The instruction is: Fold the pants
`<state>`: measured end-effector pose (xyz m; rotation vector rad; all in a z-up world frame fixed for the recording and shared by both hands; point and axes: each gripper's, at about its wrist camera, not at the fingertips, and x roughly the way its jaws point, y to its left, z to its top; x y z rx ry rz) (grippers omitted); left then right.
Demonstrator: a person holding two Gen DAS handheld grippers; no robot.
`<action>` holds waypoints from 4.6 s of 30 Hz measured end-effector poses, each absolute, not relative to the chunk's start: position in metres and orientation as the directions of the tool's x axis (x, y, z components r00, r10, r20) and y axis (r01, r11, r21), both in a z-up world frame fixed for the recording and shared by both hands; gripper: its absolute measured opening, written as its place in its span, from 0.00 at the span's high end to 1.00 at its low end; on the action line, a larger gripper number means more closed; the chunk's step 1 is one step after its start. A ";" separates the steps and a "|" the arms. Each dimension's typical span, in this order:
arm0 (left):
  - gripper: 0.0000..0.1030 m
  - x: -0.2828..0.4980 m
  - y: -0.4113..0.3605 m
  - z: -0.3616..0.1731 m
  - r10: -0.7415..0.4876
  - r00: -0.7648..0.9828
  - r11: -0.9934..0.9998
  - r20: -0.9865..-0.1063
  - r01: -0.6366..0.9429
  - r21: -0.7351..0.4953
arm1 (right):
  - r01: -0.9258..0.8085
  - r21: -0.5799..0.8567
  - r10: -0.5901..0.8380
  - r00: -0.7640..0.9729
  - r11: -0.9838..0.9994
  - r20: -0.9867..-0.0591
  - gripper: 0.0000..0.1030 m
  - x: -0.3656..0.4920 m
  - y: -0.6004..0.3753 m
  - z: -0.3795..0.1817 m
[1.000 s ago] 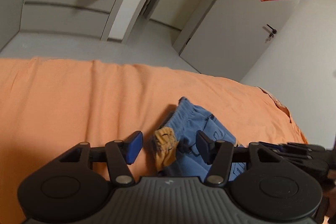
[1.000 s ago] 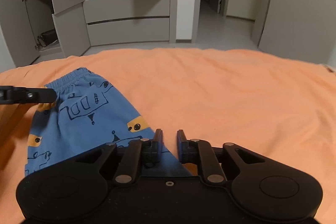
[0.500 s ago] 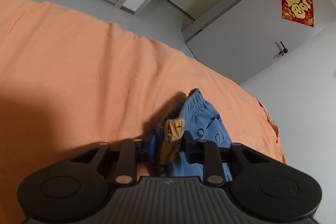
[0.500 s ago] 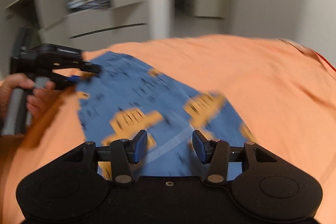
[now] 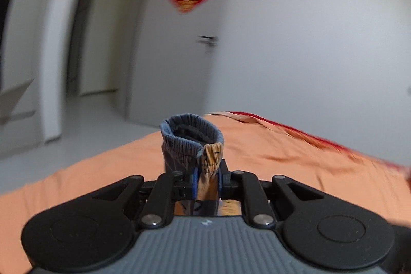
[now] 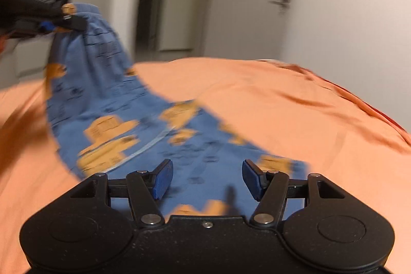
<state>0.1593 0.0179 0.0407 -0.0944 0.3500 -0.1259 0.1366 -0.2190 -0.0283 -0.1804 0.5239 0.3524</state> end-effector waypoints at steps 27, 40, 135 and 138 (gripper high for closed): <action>0.01 0.175 -0.022 -0.014 -0.195 0.798 0.976 -0.571 0.098 -0.196 | -0.121 -0.034 0.093 0.892 0.992 -0.443 0.05 0.154 -0.302 -0.026; 0.00 0.159 -0.004 -0.051 -0.090 0.715 0.994 -0.693 0.022 -0.106 | -0.236 -0.092 0.152 0.833 0.967 -0.532 0.01 0.096 -0.284 -0.052; 0.59 0.151 0.014 -0.051 -0.312 0.655 0.932 -0.688 0.072 -0.354 | -0.174 0.430 0.419 0.699 0.886 -0.579 0.43 0.181 -0.317 -0.071; 0.61 0.152 0.012 -0.050 -0.307 0.653 0.935 -0.692 0.071 -0.347 | -0.178 0.401 0.402 0.700 0.898 -0.590 0.43 0.180 -0.313 -0.070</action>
